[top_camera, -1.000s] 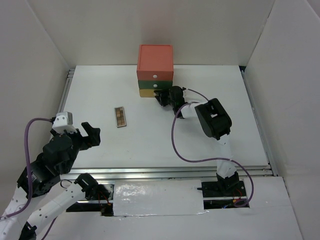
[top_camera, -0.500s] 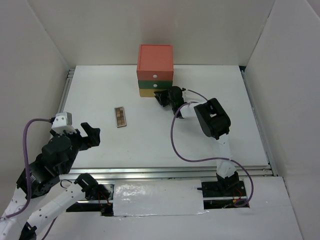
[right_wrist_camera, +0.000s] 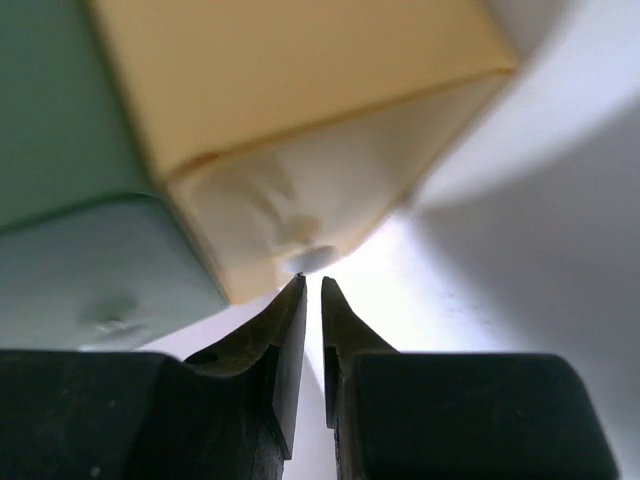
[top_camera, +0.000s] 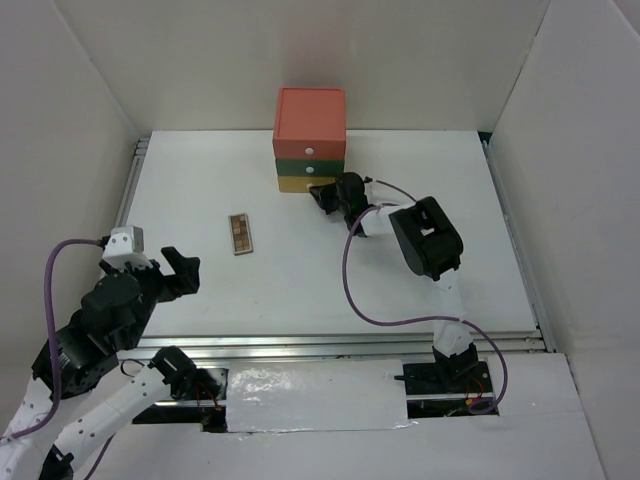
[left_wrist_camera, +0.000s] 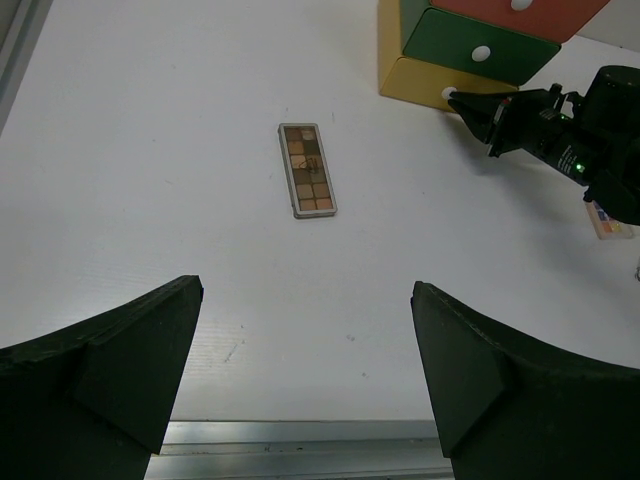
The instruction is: Organize the makeup
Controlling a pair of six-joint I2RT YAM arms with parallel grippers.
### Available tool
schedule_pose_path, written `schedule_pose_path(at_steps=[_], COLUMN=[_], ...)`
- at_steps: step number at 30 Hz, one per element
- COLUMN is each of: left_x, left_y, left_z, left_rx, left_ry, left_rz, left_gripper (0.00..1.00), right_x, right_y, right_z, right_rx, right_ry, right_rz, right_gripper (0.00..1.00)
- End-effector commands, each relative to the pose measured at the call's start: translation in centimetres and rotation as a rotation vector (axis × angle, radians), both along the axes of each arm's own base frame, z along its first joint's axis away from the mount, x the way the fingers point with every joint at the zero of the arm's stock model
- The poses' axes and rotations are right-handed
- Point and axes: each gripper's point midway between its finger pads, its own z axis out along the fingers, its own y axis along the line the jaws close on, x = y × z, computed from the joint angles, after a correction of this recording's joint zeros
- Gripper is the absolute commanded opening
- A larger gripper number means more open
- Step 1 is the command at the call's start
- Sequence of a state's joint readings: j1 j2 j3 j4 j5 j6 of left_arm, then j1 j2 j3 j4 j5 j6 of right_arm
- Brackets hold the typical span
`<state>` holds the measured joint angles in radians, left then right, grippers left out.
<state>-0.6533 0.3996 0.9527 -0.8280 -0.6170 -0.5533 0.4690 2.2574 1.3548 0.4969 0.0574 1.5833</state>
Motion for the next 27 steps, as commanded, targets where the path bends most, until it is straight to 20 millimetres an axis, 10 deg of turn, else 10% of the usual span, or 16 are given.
schedule_pose_path(at_steps=[1,12,19,27], left_x=[0.2,0.2,0.9,5.4], left_y=[-0.3,-0.2,-2.1,-11.3], left_z=[1.1,1.1,0.9,-0.3], left_rx=[-0.024,-0.025,-0.053,-0.441], left_ry=[-0.047,-0.044,0.051,-0.005], left_rz=[-0.016,-0.007,-0.035,-0.192], left_gripper=[0.99,0.99,1.0,0.99], right_x=[-2.1,-4.6,-8.7,-18.4], right_y=[-1.1,-1.4,-3.5,-9.4], right_z=[-2.2,-0.4,10.9,22.0], right_rx=[-0.066,-0.051,-0.17,-0.37], right_ry=[0.075,0.012,-0.304,-0.554], right_rz=[-0.01,0.055,0.133,0.157], right_gripper=[0.19,0.31,0.51,0.82])
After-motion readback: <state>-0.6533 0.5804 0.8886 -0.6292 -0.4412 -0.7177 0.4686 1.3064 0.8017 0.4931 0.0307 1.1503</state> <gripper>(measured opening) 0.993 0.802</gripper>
